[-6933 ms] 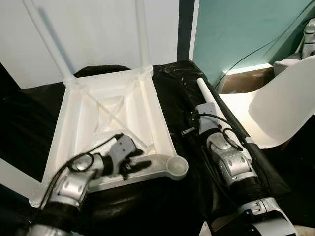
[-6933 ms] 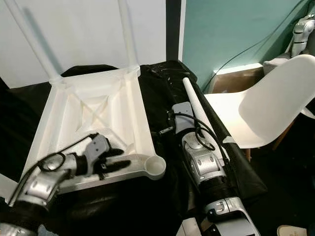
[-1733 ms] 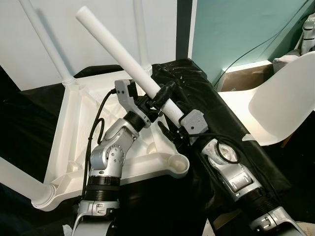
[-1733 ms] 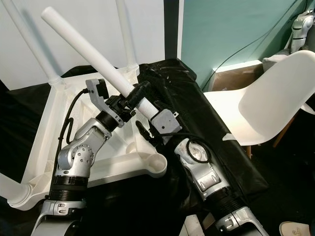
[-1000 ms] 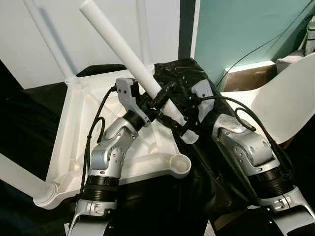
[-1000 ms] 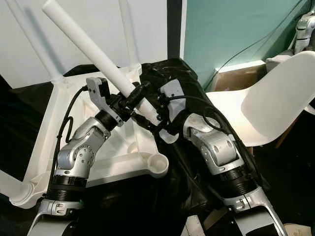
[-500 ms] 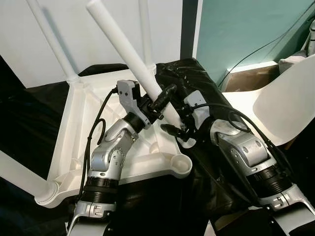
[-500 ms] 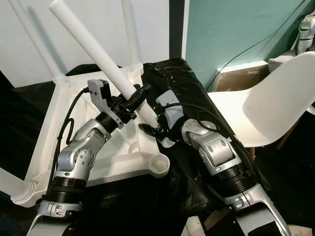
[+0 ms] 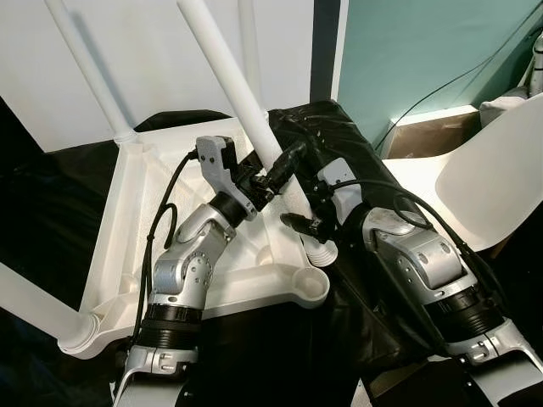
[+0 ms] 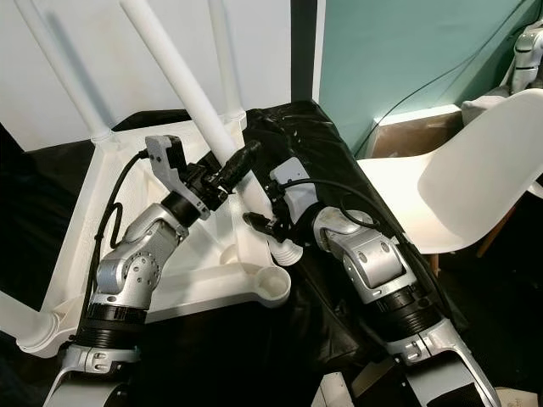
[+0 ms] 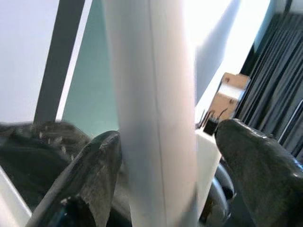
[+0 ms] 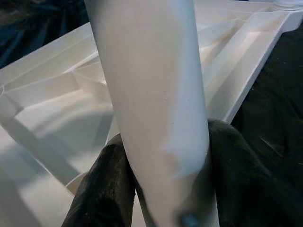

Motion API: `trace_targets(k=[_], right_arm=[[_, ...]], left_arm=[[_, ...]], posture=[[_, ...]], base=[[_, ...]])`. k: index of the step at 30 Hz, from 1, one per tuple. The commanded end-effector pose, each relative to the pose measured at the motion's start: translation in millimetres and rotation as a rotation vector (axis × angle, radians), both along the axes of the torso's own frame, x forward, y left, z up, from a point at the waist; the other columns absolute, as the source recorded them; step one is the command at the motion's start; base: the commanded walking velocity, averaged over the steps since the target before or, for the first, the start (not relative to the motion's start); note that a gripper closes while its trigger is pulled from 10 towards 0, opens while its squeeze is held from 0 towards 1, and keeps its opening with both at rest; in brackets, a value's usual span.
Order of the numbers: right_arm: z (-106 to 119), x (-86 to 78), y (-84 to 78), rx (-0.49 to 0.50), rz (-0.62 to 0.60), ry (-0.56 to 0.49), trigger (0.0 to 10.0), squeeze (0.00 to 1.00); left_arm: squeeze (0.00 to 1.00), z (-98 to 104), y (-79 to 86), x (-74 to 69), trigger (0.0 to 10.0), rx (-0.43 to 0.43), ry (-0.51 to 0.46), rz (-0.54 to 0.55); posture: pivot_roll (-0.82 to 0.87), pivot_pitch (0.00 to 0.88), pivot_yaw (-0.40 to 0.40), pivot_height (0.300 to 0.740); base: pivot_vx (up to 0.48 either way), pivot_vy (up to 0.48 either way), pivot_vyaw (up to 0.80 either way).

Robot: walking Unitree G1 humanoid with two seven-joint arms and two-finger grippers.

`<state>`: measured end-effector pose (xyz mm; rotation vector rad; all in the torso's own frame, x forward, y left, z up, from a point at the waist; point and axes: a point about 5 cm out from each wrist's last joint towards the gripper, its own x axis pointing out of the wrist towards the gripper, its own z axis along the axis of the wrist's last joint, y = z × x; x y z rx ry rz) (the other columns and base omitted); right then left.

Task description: Building children table

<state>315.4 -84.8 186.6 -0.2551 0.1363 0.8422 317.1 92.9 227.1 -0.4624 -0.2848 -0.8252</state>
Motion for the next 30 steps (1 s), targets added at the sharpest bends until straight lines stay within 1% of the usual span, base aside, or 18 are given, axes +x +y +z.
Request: trace_targets(k=[1, 5, 6, 7, 8, 9, 10, 11, 14, 16, 17, 20, 21, 22, 23, 26, 27, 30], right_arm=[[4.2, -1.2, 1.4, 0.014, -0.001, -0.014, 0.0, 0.0], [4.5, -0.5, 0.3, 0.014, -0.012, -0.017, 0.0, 0.0], [5.7, 2.5, -2.7, 0.005, -0.048, -0.043, 7.4, 0.0], [5.7, 2.5, -2.7, 0.005, -0.048, -0.043, 7.4, 0.0], [7.4, 4.8, -4.6, 0.006, -0.076, -0.066, 10.0, 0.0], [9.3, 6.4, -6.0, 0.007, -0.1, -0.089, 10.0, 0.0], [9.3, 6.4, -6.0, 0.007, -0.1, -0.089, 10.0, 0.0], [11.7, 7.8, -7.1, 0.012, -0.124, -0.111, 10.0, 0.0], [13.6, 8.2, -7.5, 0.018, -0.138, -0.123, 10.0, 0.0], [17.7, 8.6, -7.8, 0.028, -0.151, -0.151, 10.0, 0.0], [18.8, 8.6, -7.8, 0.028, -0.152, -0.158, 10.0, 0.0], [18.8, 8.6, -7.8, 0.028, -0.152, -0.158, 10.0, 0.0], [19.7, 8.6, -7.6, 0.03, -0.152, -0.164, 10.0, 0.0], [19.7, 8.6, -7.6, 0.03, -0.152, -0.164, 10.0, 0.0], [20.8, 8.1, -6.3, 0.033, -0.148, -0.168, 10.0, 0.0], [21.5, 7.7, -5.4, 0.036, -0.146, -0.171, 10.0, 0.0], [22.3, 7.2, -3.7, 0.042, -0.144, -0.177, 10.0, 0.0], [22.5, 7.1, -3.1, 0.045, -0.144, -0.179, 10.0, 0.0]], left_arm=[[0.0, 12.1, 5.6, -9.4, 10.0, -0.019, -0.099, -0.128], [0.0, 13.5, 9.2, -12.9, 10.0, -0.01, -0.114, -0.157], [0.0, 4.2, 15.9, -23.3, 10.0, 0.107, -0.125, -0.249], [0.0, 4.2, 15.9, -23.3, 10.0, 0.107, -0.125, -0.249], [0.0, -6.7, 22.3, -32.0, 10.0, 0.211, -0.111, -0.325], [0.0, -18.8, 29.9, -38.3, 10.0, 0.283, -0.071, -0.382], [0.0, -18.8, 29.9, -38.3, 10.0, 0.283, -0.071, -0.382], [0.0, -30.5, 37.8, -43.4, 10.0, 0.344, -0.035, -0.419], [0.0, -38.4, 43.1, -46.0, 10.0, 0.388, -0.011, -0.432], [0.0, -57.0, 51.7, -52.1, 10.0, 0.529, 0.041, -0.463], [0.0, -62.5, 53.9, -54.3, 10.0, 0.576, 0.058, -0.475], [0.0, -62.5, 53.9, -54.3, 10.0, 0.576, 0.058, -0.475], [0.0, -67.4, 55.9, -56.6, 10.0, 0.621, 0.077, -0.486], [0.0, -67.4, 55.9, -56.6, 10.0, 0.621, 0.077, -0.486], [0.0, -74.6, 57.7, -60.3, 10.0, 0.672, 0.103, -0.511], [0.0, -79.2, 59.0, -62.8, 10.0, 0.702, 0.121, -0.527], [0.0, -86.3, 62.3, -70.6, 10.0, 0.749, 0.148, -0.598], [0.0, -88.6, 63.2, -73.7, 10.0, 0.763, 0.157, -0.624]], posture=[[-0.05, 0.0, 0.054, 0.74], [-0.05, 0.0, 0.054, 0.74], [-0.05, 0.0, 0.056, 0.74], [-0.05, 0.0, 0.056, 0.74], [-0.05, 0.0, 0.055, 0.74], [-0.05, 0.0, 0.054, 0.74], [-0.05, 0.0, 0.054, 0.74], [-0.05, 0.0, 0.051, 0.74], [-0.04, 0.0, 0.048, 0.74], [-0.04, 0.0, 0.045, 0.74], [-0.04, 0.0, 0.045, 0.74], [-0.04, 0.0, 0.045, 0.74], [-0.04, 0.0, 0.044, 0.74], [-0.04, 0.0, 0.044, 0.74], [-0.04, 0.0, 0.041, 0.74], [-0.04, 0.0, 0.041, 0.74], [-0.04, 0.0, 0.043, 0.74], [-0.04, 0.0, 0.045, 0.74]], base=[[0.0, 0.0, 0.0], [0.0, 0.0, 0.0], [0.0, 0.0, 0.0], [0.0, 0.0, 0.0], [0.0, 0.0, 0.0], [0.0, 0.0, 0.0], [0.0, 0.0, 0.0], [0.0, 0.0, 0.0], [0.0, 0.0, 0.0], [0.0, 0.0, 0.0], [0.0, 0.0, 0.0], [0.0, 0.0, 0.0], [0.0, 0.0, 0.0], [0.0, 0.0, 0.0], [0.0, 0.0, 0.0], [0.0, 0.0, 0.0], [0.0, 0.0, 0.0], [0.0, 0.0, 0.0]])
